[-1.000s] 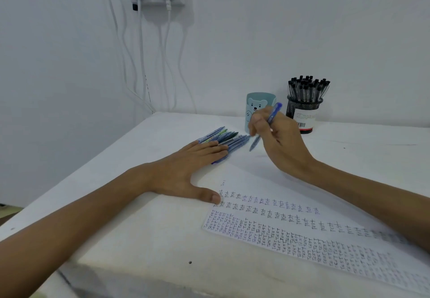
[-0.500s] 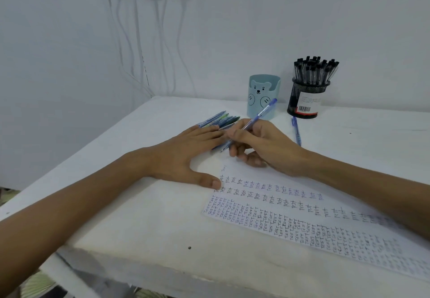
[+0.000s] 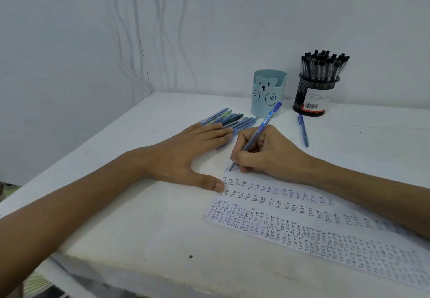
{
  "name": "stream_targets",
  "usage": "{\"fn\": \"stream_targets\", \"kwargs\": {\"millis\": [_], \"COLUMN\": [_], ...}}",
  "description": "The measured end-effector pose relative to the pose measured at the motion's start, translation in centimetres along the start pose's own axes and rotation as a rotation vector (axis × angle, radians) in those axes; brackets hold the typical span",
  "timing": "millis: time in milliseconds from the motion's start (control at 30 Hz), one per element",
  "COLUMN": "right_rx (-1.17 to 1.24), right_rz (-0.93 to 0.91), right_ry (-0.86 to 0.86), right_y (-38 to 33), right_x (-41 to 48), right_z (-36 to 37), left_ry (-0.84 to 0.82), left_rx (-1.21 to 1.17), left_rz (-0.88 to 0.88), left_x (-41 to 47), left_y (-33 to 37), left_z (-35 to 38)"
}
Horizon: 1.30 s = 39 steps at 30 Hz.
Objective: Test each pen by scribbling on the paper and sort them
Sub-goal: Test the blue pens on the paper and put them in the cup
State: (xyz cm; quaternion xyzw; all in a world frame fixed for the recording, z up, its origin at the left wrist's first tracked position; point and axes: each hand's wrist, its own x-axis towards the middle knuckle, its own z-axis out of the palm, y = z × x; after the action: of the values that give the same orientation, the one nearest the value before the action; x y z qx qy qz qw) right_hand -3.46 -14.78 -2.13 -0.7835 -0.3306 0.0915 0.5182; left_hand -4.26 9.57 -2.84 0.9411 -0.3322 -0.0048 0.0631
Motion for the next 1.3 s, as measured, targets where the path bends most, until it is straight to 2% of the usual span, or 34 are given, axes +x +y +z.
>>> {"fn": "stream_targets", "kwargs": {"millis": [467,1300], "right_rx": [-0.005,-0.066], "right_rz": [-0.021,0.021], "right_ry": [-0.025,0.032], "right_y": [0.05,-0.11], "right_x": [-0.03,0.11], "right_z": [-0.02,0.16], "left_ry": [0.02,0.003], "left_rx": [-0.006,0.003], "left_rz": [0.014,0.013], "left_x": [0.06,0.08], "left_y": [-0.05,0.04], "left_z": [0.16,0.02]}}
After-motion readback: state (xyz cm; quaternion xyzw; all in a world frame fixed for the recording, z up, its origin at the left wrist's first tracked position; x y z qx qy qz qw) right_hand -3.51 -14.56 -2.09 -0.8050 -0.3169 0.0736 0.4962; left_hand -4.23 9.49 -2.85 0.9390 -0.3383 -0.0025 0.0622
